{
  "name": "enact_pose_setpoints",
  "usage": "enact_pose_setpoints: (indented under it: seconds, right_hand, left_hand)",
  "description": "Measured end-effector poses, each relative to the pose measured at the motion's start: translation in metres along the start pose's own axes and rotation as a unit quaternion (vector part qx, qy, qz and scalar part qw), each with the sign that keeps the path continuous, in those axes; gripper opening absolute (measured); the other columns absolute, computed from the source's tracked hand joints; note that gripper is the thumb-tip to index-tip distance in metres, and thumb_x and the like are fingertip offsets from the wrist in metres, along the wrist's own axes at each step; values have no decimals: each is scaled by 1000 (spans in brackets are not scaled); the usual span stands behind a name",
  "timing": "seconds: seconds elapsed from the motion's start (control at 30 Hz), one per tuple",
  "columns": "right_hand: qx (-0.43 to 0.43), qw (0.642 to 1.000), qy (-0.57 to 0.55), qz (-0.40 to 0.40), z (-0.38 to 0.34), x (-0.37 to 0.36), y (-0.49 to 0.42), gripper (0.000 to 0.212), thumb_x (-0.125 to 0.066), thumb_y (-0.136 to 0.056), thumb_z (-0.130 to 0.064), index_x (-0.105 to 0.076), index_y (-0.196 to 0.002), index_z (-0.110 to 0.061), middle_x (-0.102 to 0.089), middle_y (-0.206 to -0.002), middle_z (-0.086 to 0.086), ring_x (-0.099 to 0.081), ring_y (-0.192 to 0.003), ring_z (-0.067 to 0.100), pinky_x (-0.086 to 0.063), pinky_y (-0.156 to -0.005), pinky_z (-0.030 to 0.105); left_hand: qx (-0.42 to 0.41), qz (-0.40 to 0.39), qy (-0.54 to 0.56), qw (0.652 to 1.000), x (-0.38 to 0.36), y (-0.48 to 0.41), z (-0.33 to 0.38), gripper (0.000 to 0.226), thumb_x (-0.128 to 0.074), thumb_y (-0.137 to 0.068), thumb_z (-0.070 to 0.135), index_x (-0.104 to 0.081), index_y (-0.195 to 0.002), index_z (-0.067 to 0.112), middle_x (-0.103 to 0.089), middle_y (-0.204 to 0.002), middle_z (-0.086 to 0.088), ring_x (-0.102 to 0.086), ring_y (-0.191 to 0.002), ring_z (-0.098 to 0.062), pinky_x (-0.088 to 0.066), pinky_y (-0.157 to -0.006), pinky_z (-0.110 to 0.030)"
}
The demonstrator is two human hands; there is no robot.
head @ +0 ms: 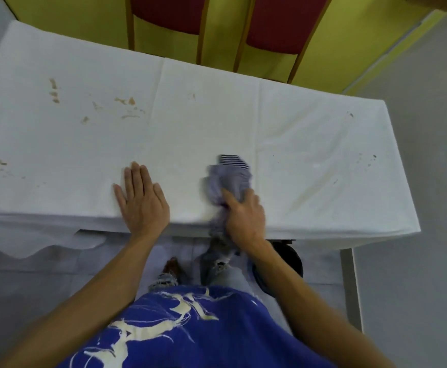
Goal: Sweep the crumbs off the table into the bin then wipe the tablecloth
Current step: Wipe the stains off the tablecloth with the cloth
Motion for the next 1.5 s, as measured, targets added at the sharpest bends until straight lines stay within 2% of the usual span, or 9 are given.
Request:
enact_pose_setpoints:
  seconds: [0.3,0.4,0.5,0.6,0.7,0.9,1.07,1.27,1.5]
  right_hand:
    - [-293,956,6,-2,168,55,15,55,-43,-93,-16,-42,-146,-30,-37,-136,24,-44,-119,45,-43,-99,51]
    - [-205,972,-80,84,72,42,7,43,-45,-98,-22,-50,-141,-26,-43,-128,20,-50,-110,43,-50,-91,47]
    - [-30,996,-70,45,-38,2,13,48,-52,-95,-23,-47,-142,-30,-45,-126,19,-53,-103,40,-54,-82,48]
    - [-9,999,-39,30,-28,-14,30,57,-58,-85,-16,-50,-140,-31,-50,-120,18,-56,-94,38,-56,-71,46]
    - [-100,993,-25,55,60,-1,53,53,-49,-87,-18,-49,-138,-32,-50,-109,19,-56,-87,40,-54,-66,45]
    - [-347,930,-123,18,184,41,55,62,-43,-79,-24,-58,-138,-36,-46,-134,22,-56,-110,44,-49,-102,48]
    - [-164,964,-182,104,53,49,-18,46,-54,-90,-26,-58,-135,-34,-56,-124,22,-58,-106,39,-50,-89,38]
    - [95,995,-18,-18,-109,11,-70,48,-49,-96,-24,-50,-140,-43,-49,-137,11,-46,-124,35,-42,-96,48]
    - [-36,999,-34,17,36,20,-87,54,-45,-94,-22,-44,-144,-44,-42,-130,16,-48,-109,40,-45,-90,48]
  left_hand:
    - [7,-37,1,999,-5,1,2,58,-23,-105,32,-16,-157,7,-7,-167,-6,-2,-154,-22,2,-123,-50]
    - [15,-61,-1,998,-4,0,0,60,-21,-105,33,-9,-158,8,1,-167,-5,5,-154,-21,6,-123,-49]
    - [7,-75,8,997,0,-7,-4,61,-19,-105,35,-6,-158,9,4,-167,-4,8,-154,-20,8,-123,-49]
    - [-13,-89,-7,996,3,-5,-7,61,-15,-105,39,-5,-158,12,5,-167,-2,8,-154,-17,7,-123,-51]
    - [-16,-94,-13,995,6,-7,-10,61,-13,-105,41,-4,-159,14,7,-167,-1,9,-154,-16,9,-122,-51]
    - [36,-135,-9,990,11,-10,5,63,-23,-103,30,-1,-158,10,12,-167,-4,14,-153,-20,10,-120,-56]
    - [9,-148,67,987,6,3,60,63,-33,-102,26,-9,-157,5,5,-167,-9,9,-154,-23,8,-121,-53]
    - [-170,-127,10,977,-6,25,30,92,-73,-78,37,-29,-155,13,-24,-162,-17,-11,-152,-37,2,-118,-61]
    - [-85,-90,-4,992,-13,18,38,63,-11,-103,43,-9,-159,14,1,-167,-1,3,-154,-17,5,-123,-48]
Point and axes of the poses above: each hand's wrist, its own y-axis away from the middle knuckle, its own x-axis out of the back of the hand, z = x × y, the point moved 4 cm from there along -y, towards the middle knuckle
